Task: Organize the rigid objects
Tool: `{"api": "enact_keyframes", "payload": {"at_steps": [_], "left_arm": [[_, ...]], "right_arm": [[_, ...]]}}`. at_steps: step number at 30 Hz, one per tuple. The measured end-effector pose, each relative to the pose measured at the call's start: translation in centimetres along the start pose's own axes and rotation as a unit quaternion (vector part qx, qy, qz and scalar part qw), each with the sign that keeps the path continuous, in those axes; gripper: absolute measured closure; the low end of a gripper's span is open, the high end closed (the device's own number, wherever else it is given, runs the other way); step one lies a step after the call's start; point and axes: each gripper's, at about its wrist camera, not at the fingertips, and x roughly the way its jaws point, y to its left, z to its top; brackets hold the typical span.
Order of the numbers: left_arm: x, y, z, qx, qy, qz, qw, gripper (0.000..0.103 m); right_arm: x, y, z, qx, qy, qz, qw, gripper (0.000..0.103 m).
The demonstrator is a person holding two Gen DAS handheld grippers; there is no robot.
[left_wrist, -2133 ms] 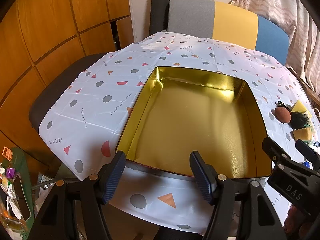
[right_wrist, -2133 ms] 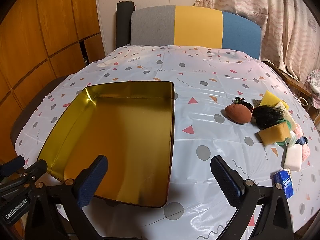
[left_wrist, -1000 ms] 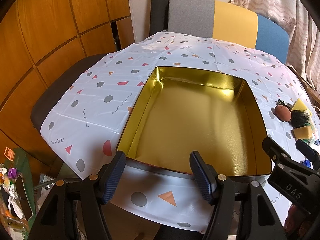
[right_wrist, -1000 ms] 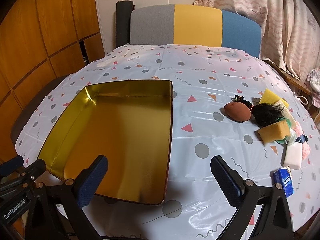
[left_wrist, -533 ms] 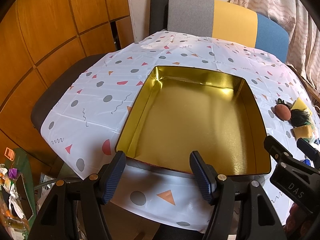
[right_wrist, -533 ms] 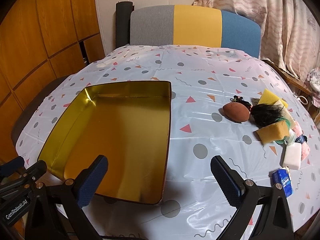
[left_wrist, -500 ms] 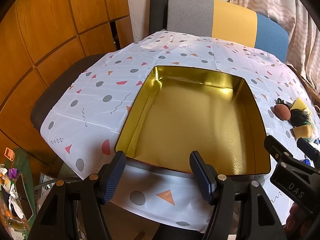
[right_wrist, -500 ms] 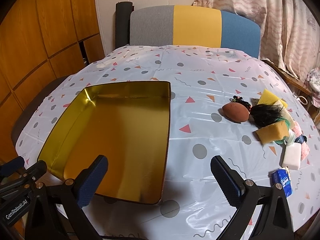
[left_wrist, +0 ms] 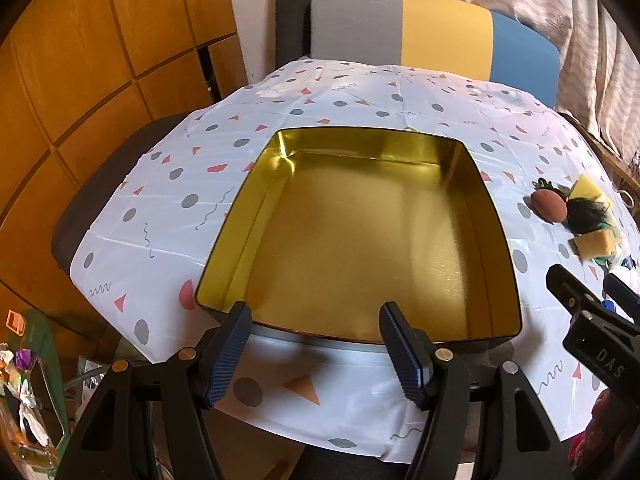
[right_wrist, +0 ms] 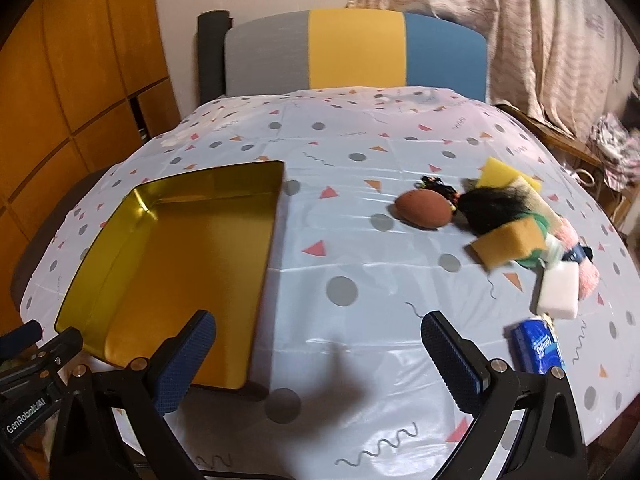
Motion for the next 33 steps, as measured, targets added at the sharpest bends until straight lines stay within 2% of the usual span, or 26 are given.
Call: {"api": "enact_keyframes", "payload": {"at_steps": [6,10,14,18,20,24,26,29,33], "left_arm": [[-0.3,-1.6,-0.2,0.017,0.001,-0.017,0.9997,0.036],[-0.2,-3.4,-0.5,0.033,0.014,-0.081,0.9961,0.036],[-0.1,-6.2,-0.9,0.062,0.023,-0.147,0.9869,0.036],[-0.1,-9.2,-1.1,0.075,0.043,-0.249,0.9646,0.036],[0.1,-11.0,-1.1,0.079,0.063,-0.284,0.9535,0.036],[0.8,-15.4,-1.0,0.113,0.094,-0.304,0.9412,0.036],[0.9,-17.7,-1.0,0.128,0.097,-0.322,0.9332,0.036],[1.6,-21.0,-0.9,0.135,0.098,-0.338,0.9261,0.037],[2.9,-25.5,-0.4,0.142,0.132,-0.385,0.9024,0.037]], "right_arm": [[-0.5,-2.1,-0.3,0.016,-0.005,-0.004,1.000,0.000],[-0.7,-4.1,-1.0,0.021,-0.005,-0.020,1.000,0.000],[-0.9,-7.5,-2.3,0.041,-0.002,-0.042,0.998,0.000],[-1.2,-12.1,-3.8,0.082,0.002,-0.070,0.994,0.000],[-1.5,-15.0,-4.7,0.111,0.004,-0.085,0.990,0.000],[-2.6,-20.4,-6.4,0.170,0.004,-0.129,0.977,0.000],[-3.2,-23.2,-7.3,0.201,0.004,-0.147,0.969,0.000],[-4.2,-26.9,-8.7,0.239,-0.002,-0.164,0.957,0.000],[-6.0,-30.1,-10.3,0.274,-0.015,-0.182,0.944,0.000]]}}
